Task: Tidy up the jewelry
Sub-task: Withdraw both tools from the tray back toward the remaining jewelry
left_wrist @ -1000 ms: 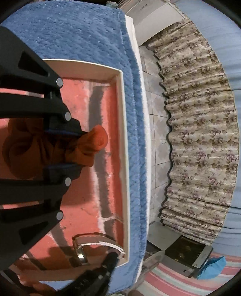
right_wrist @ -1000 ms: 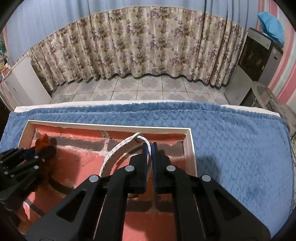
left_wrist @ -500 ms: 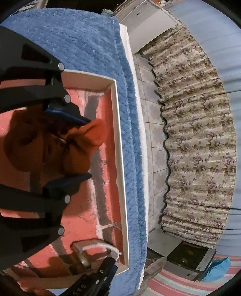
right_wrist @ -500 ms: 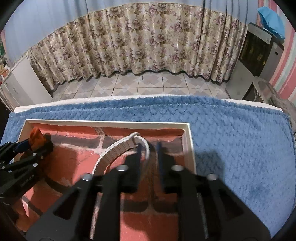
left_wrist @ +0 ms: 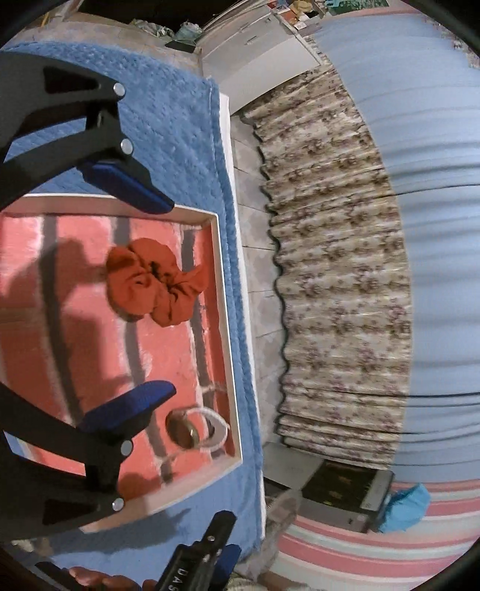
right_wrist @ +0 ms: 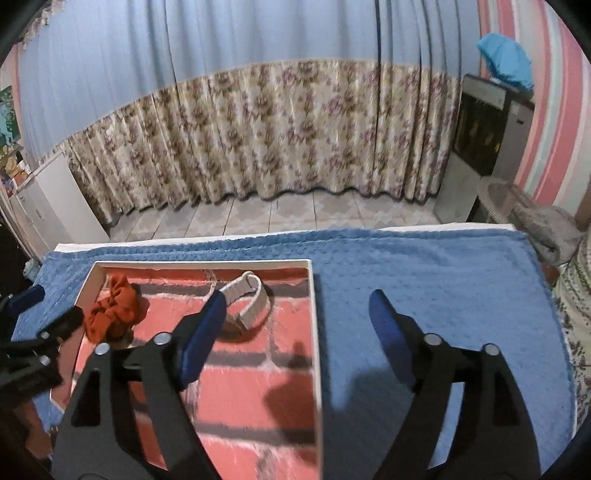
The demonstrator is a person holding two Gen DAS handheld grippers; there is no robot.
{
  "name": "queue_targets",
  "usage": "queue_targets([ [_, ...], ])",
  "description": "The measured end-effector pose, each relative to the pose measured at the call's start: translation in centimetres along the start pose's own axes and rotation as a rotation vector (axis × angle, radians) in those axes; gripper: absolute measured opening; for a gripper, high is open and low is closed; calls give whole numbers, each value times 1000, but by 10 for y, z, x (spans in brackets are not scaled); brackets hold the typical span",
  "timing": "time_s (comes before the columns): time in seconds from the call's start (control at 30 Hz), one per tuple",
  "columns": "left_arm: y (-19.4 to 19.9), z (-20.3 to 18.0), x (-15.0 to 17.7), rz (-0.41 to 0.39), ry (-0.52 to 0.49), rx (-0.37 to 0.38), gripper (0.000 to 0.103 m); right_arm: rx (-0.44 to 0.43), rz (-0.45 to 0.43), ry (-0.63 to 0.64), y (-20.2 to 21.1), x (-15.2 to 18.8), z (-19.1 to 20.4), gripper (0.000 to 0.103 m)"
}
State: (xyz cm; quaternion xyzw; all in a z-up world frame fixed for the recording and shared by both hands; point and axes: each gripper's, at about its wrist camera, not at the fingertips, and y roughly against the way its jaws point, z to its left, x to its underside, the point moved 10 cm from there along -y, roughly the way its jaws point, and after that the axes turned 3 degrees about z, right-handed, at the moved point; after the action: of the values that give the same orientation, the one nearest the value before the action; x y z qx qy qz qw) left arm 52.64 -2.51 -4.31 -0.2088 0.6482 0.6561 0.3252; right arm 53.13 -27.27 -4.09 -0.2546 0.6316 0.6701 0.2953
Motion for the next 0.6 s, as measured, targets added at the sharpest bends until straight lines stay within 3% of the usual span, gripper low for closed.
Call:
queue_targets([
  [0.2,60,4,17,-80,36,3,95,4,-85,12,64,30,-15,98],
  [0.6,155,-10,86,-175,36,41,96,46,-188,16,159,121,-24,99],
])
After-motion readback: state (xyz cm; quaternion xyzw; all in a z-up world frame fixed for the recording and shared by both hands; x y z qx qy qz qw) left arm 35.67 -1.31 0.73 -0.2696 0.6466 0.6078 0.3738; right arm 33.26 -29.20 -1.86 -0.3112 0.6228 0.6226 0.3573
